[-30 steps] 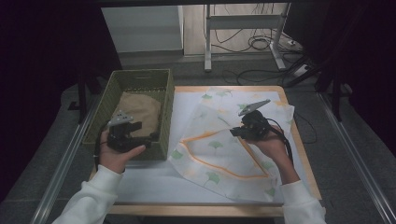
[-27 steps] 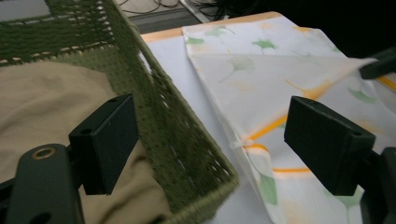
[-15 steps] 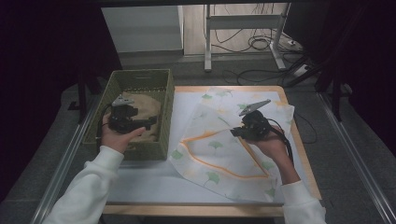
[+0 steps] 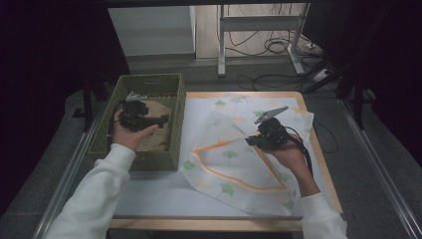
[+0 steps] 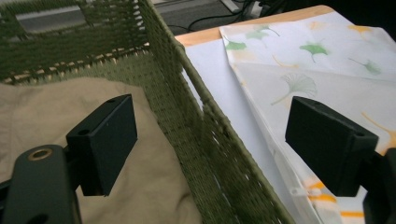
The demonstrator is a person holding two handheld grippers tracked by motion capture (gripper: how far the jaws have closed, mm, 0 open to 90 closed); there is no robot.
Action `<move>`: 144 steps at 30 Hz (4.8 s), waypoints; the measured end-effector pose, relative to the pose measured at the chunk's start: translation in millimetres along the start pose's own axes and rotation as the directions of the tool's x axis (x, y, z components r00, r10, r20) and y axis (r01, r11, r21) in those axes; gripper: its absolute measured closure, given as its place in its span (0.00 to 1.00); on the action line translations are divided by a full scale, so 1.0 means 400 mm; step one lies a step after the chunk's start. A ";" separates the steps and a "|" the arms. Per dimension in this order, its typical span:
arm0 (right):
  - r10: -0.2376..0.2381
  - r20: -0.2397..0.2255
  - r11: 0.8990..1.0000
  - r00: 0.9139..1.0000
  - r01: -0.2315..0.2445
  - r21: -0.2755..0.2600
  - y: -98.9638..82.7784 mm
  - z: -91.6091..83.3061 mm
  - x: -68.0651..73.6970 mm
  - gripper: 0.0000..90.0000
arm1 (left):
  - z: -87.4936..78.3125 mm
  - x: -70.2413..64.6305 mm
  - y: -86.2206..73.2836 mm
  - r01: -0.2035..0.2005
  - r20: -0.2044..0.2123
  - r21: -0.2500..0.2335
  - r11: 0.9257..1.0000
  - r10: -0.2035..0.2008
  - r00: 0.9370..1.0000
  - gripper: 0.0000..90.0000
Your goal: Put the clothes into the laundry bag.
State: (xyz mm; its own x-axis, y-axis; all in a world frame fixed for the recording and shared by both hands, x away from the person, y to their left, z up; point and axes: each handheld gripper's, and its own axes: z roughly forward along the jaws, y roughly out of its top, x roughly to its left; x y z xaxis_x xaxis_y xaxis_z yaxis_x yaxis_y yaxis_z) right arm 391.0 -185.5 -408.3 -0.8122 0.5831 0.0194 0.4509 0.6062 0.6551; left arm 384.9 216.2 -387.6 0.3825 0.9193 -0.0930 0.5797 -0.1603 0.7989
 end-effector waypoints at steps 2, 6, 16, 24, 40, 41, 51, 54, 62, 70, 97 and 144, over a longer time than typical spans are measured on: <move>0.001 -0.002 1.000 1.000 -0.001 0.001 0.000 0.000 0.000 0.96 | 0.007 0.001 0.007 -0.003 -0.006 -0.001 1.000 0.003 1.000 0.18; 0.001 -0.003 1.000 1.000 -0.001 -0.001 -0.001 0.000 -0.001 0.96 | 0.025 0.007 0.017 -0.003 -0.017 0.007 1.000 0.003 1.000 0.19; 0.003 -0.002 1.000 1.000 -0.003 0.004 -0.001 0.003 0.001 0.96 | 0.080 0.056 0.027 0.042 -0.064 0.052 0.998 -0.039 0.997 0.20; 0.001 0.003 1.000 1.000 -0.001 -0.001 -0.002 0.001 -0.001 0.96 | 0.126 0.082 0.020 0.065 -0.097 0.093 0.993 -0.056 0.994 0.18; 0.002 0.002 1.000 1.000 -0.002 0.009 -0.004 0.006 -0.002 0.96 | 0.211 0.120 0.029 0.097 -0.174 0.146 0.984 -0.071 0.982 0.15; 0.001 0.001 1.000 1.000 -0.001 0.008 -0.004 0.006 -0.003 0.96 | 0.217 0.125 0.027 0.105 -0.172 0.148 0.983 -0.079 0.982 0.16; 0.005 0.000 1.000 1.000 -0.005 0.016 -0.007 0.011 -0.007 0.96 | 0.259 0.147 0.013 0.123 -0.170 0.185 0.975 -0.092 0.981 0.14; 0.004 -0.003 1.000 1.000 -0.004 0.016 -0.007 0.012 -0.007 0.96 | 0.269 0.149 0.011 0.137 -0.169 0.186 0.973 -0.106 0.980 0.13; 0.007 -0.001 1.000 1.000 -0.007 0.020 -0.009 0.012 -0.009 0.96 | 0.297 0.163 -0.001 0.155 -0.186 0.209 0.965 -0.116 0.976 0.13; 0.007 -0.001 1.000 1.000 -0.007 0.022 -0.010 0.015 -0.010 0.96 | 0.322 0.176 -0.009 0.178 -0.191 0.249 0.952 -0.132 0.973 0.12; 0.012 0.000 0.999 1.000 -0.012 0.035 -0.014 0.023 -0.016 0.96 | 0.424 0.170 -0.031 0.121 -0.244 0.462 0.878 -0.006 0.970 0.06; 0.014 0.011 0.999 1.000 -0.014 0.044 -0.024 0.020 -0.016 0.96 | 0.405 0.182 -0.038 0.098 -0.366 0.521 0.848 0.118 0.923 0.67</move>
State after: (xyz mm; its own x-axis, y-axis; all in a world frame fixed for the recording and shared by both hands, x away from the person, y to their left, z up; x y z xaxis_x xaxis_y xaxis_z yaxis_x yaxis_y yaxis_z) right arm 395.0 -190.6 -420.8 -0.8019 0.5971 0.0203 0.4782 0.6212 0.6209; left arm 520.7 227.2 -502.7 0.1584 0.9612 0.2258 0.9037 -0.2332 0.3590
